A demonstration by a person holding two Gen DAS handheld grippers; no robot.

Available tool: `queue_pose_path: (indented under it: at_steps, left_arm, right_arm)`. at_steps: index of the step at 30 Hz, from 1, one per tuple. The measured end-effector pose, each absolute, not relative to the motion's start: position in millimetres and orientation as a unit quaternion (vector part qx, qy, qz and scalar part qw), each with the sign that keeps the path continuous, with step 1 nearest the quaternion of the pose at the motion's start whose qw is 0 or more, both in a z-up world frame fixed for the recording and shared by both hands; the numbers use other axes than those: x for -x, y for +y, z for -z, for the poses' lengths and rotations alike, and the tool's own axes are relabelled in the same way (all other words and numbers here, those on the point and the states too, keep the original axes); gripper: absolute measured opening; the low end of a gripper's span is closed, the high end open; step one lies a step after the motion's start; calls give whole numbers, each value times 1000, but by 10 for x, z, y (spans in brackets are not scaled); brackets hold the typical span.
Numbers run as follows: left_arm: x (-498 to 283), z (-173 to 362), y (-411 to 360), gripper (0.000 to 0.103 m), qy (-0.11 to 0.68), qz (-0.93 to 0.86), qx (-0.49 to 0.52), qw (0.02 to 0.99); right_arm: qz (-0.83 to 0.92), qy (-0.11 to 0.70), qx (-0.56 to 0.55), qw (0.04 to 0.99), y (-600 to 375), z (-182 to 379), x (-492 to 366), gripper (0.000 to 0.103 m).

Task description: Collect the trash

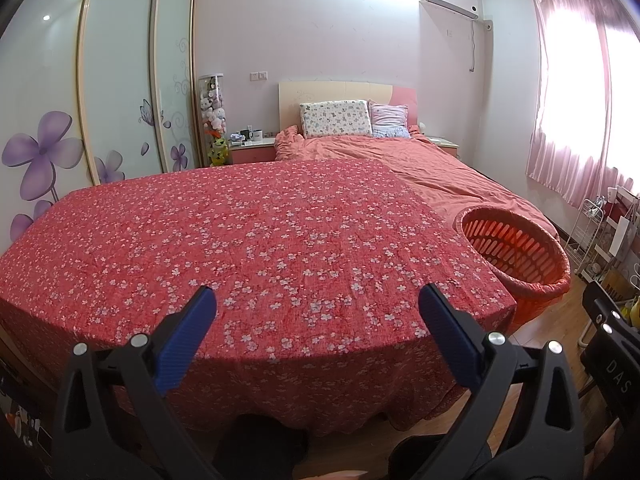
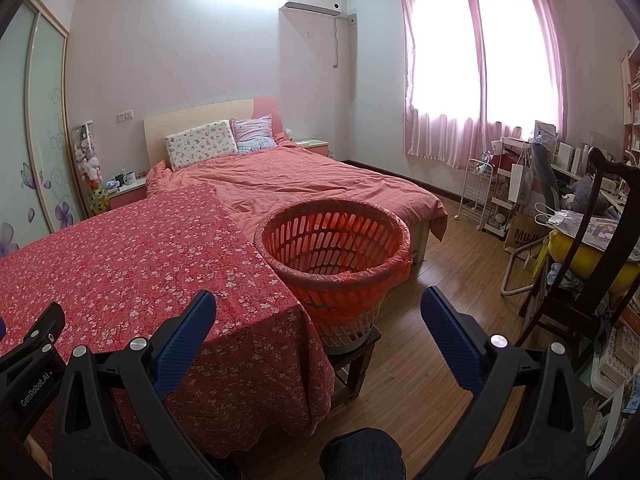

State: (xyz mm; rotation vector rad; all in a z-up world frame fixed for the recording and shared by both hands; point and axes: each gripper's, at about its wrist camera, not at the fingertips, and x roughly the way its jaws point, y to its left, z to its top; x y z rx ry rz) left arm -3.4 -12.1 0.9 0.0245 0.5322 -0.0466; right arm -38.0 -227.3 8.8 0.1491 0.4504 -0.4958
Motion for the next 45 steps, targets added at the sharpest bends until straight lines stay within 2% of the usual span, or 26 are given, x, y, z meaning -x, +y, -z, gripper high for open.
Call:
queue_pose_path:
  at_steps: [45]
  left_arm:
    - [31,30,-147,99,269,25,-12,963]
  right_arm:
    - [243,222,-74,942,-2276,-76,382,101]
